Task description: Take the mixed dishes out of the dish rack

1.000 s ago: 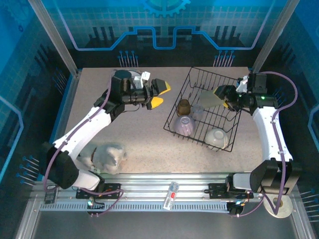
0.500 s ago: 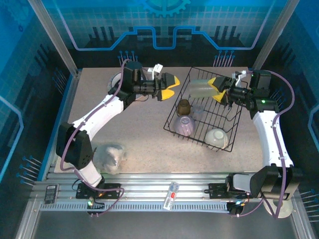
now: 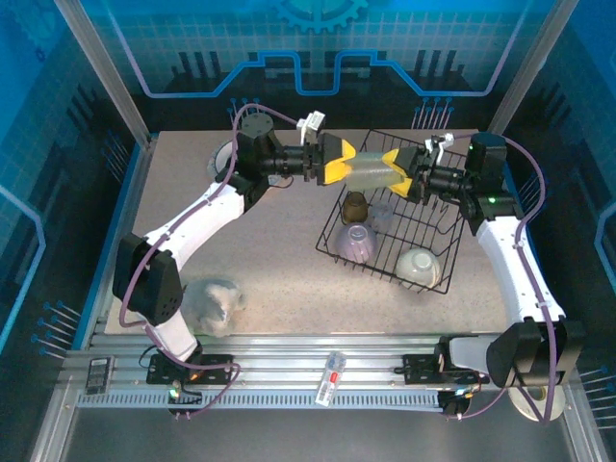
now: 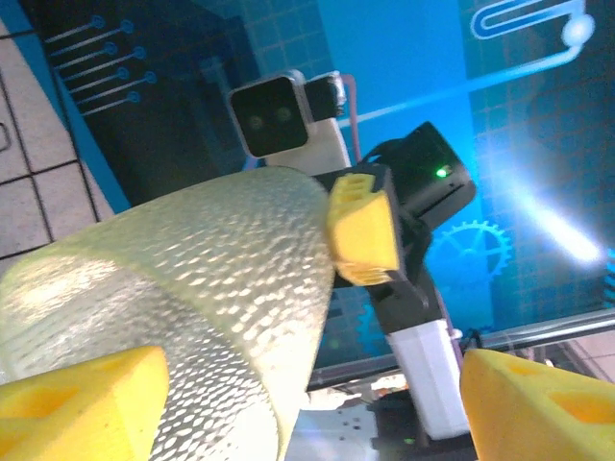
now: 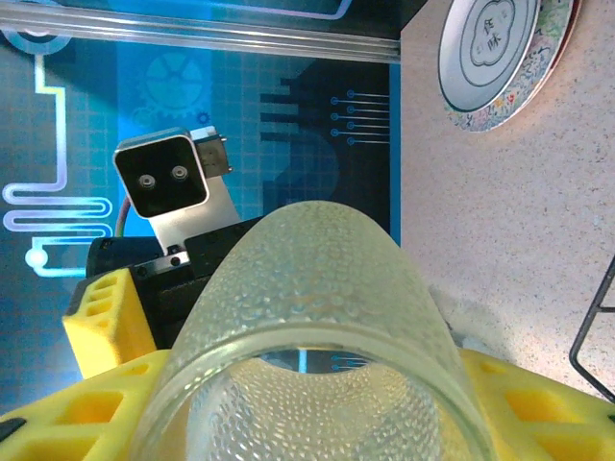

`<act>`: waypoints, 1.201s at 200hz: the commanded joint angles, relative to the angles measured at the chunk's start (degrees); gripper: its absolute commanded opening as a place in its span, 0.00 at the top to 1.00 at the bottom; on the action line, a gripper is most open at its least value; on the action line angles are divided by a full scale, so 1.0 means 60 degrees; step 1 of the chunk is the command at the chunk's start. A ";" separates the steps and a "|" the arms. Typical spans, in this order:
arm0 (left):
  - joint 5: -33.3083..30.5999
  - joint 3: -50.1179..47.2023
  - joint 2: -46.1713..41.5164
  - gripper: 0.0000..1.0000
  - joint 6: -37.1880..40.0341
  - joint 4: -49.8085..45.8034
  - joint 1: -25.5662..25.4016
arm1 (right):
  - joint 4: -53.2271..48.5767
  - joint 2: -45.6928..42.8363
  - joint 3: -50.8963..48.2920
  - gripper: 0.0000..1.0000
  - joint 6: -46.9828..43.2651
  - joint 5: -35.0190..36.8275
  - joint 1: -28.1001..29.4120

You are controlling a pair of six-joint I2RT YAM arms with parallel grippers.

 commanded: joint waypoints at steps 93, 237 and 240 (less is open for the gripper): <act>-0.0519 -0.0906 -0.0751 0.87 -0.2580 0.2635 -0.0045 | 0.0782 0.0675 0.0133 0.90 0.0181 -0.0027 0.0783; -0.2318 0.0170 -0.1899 1.00 0.1531 -0.4830 0.1128 | -0.3292 0.0356 0.2699 0.00 -0.3411 0.3128 0.1419; -0.2429 0.0341 -0.1906 1.00 0.1798 -0.5230 0.1156 | -0.3492 0.0320 0.2781 0.00 -0.3542 0.3291 0.1425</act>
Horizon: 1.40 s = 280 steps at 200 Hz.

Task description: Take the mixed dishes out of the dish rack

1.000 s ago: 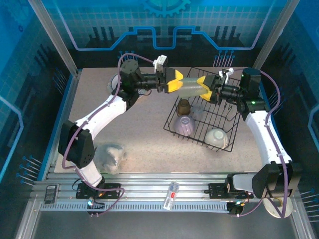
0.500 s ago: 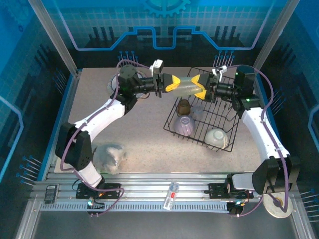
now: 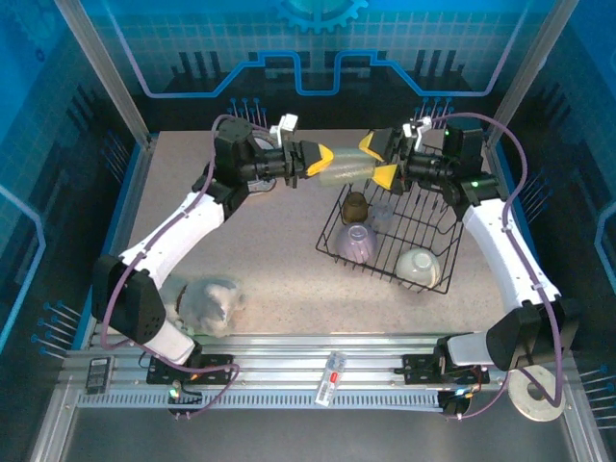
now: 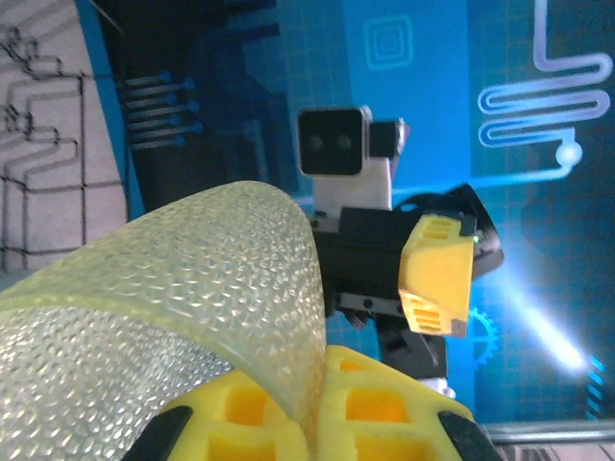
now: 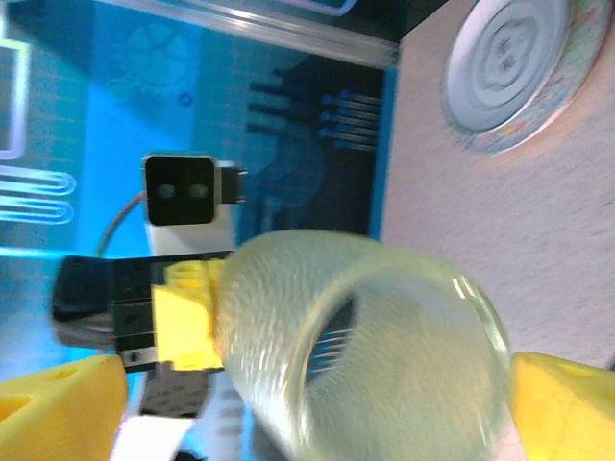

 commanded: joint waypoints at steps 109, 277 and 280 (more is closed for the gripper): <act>-0.5433 0.7686 0.2555 1.00 0.7654 -1.2208 0.0712 | -0.6749 -0.1435 0.2119 0.00 -0.4689 0.4921 0.0387; -0.8565 1.0771 0.6954 1.00 0.9694 -1.3601 0.0141 | -0.7992 -0.0488 0.2706 0.00 -0.4117 0.5924 0.1195; -0.8594 1.0732 0.6961 1.00 0.9724 -1.3598 0.0127 | -0.7991 -0.0429 0.2734 0.00 -0.4092 0.5924 0.1230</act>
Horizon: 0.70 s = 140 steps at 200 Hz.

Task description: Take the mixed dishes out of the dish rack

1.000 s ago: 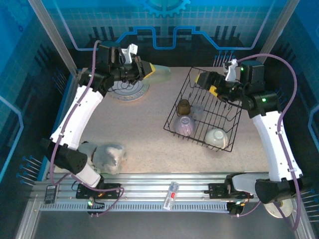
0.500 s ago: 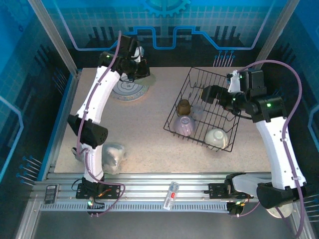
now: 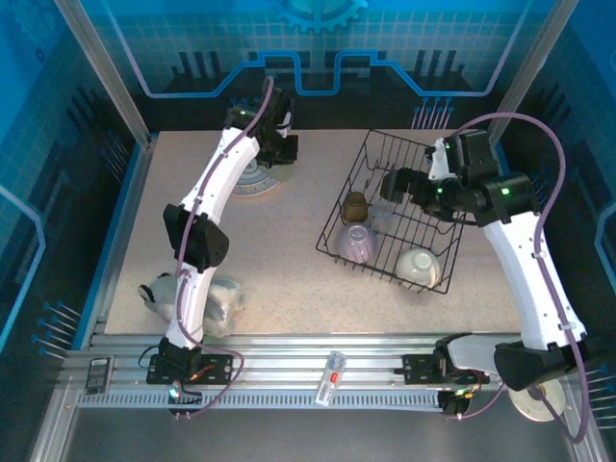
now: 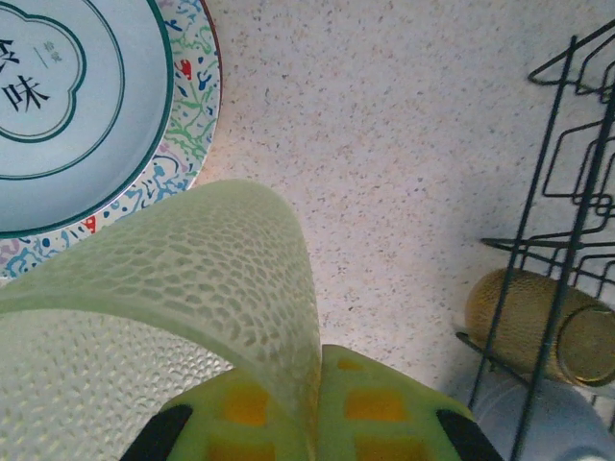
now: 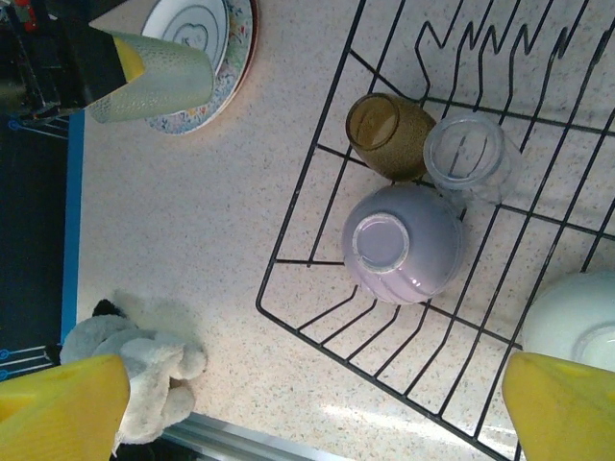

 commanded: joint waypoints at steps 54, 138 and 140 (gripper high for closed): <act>-0.0815 -0.0405 0.0423 1.00 0.0865 -0.0267 -0.0317 | -0.0239 0.1106 0.0926 0.00 0.0449 0.0396 0.0853; -0.0967 -0.0444 0.1187 1.00 0.0865 -0.0415 -0.0484 | -0.0298 0.1141 0.0855 0.00 0.0742 0.0626 0.1387; -0.0988 -0.0451 0.1203 1.00 0.0858 -0.0421 -0.0490 | -0.0298 0.1133 0.0852 0.00 0.0748 0.0619 0.1393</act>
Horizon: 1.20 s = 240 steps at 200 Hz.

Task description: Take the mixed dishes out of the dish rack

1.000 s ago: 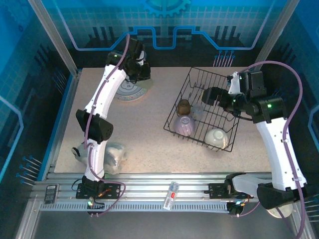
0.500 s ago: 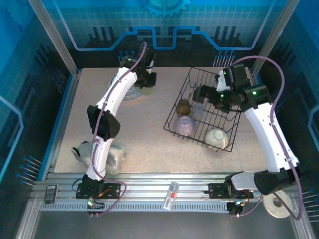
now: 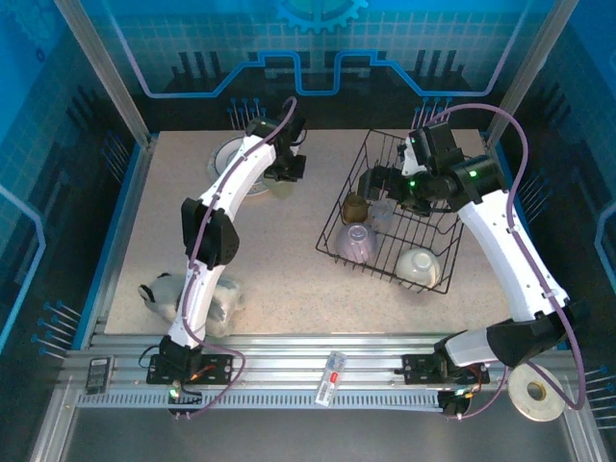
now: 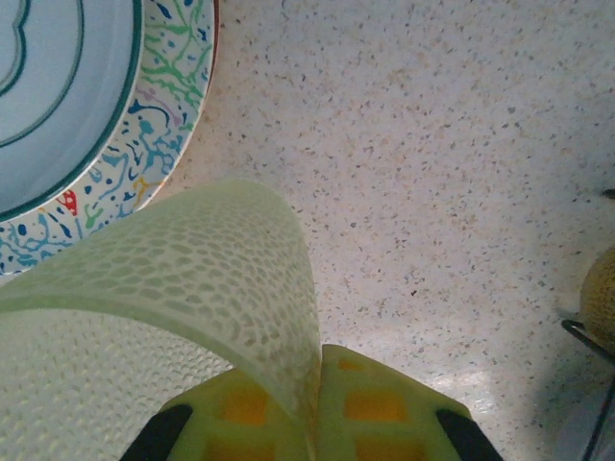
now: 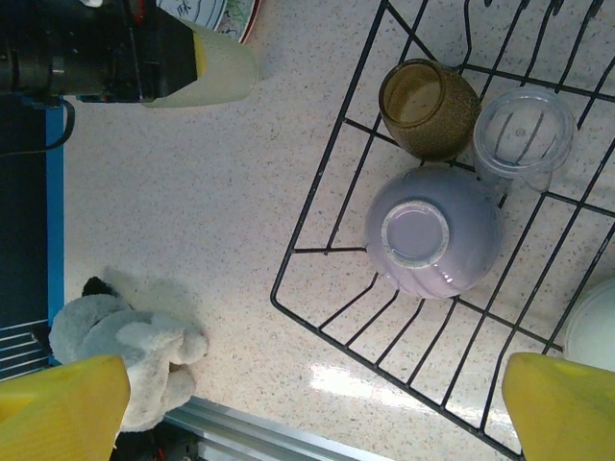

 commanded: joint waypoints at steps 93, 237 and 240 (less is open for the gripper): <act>-0.1246 -0.0412 0.0579 1.00 0.0378 -0.0004 -0.0154 | -0.0231 -0.0490 -0.0246 0.00 0.0488 0.0455 0.0533; -0.0701 -0.1348 -0.0352 0.40 0.0159 0.0338 -0.0144 | 0.0042 -0.0935 -0.0921 0.00 0.0587 0.0610 0.0702; -0.0686 -0.1349 -0.0384 0.39 0.0155 0.0328 -0.0140 | 0.0057 -0.0940 -0.0929 0.00 0.0592 0.0601 0.0712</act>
